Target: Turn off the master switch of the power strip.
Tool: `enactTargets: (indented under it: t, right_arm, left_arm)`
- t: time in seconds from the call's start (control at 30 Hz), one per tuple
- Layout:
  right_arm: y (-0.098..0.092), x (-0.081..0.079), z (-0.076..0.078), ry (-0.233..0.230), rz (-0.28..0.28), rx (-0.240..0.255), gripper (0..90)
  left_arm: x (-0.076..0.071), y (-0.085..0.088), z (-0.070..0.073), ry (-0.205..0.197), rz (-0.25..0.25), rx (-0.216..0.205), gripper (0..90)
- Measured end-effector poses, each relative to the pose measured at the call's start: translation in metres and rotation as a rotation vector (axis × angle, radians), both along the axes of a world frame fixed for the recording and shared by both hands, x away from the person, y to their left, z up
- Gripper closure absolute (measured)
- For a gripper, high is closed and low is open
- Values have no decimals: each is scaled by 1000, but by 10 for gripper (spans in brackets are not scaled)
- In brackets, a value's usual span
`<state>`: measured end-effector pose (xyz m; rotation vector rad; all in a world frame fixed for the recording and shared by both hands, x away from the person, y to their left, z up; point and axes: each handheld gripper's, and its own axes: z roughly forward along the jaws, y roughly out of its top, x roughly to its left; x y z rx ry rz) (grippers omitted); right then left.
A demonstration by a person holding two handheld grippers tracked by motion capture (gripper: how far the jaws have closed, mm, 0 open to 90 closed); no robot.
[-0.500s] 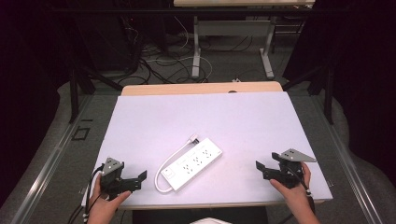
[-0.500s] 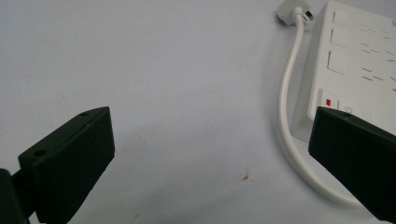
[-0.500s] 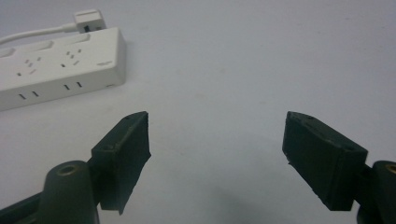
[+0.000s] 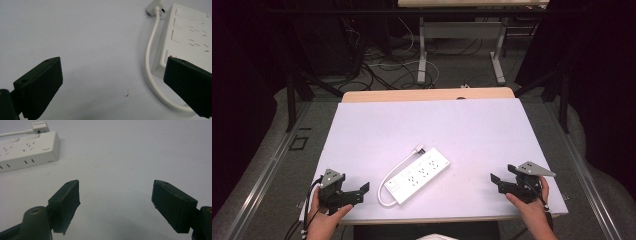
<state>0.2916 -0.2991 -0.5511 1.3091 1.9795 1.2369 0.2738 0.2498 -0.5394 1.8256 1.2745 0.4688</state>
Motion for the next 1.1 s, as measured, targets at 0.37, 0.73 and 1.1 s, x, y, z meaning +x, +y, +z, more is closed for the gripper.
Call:
enactTargets:
  t: [0.37,0.73,1.1]
  right_arm:
    - [5,-1,3,16,43,-31,219]
    - [4,-1,2,19,13,-50,223]
    - [-1,-1,5,11,-7,7,157]
  left_arm:
    - [0,-4,15,-24,-5,-18,26]
    - [3,-12,30,-9,-10,-7,35]
    - [6,-19,39,-7,-29,-2,55]
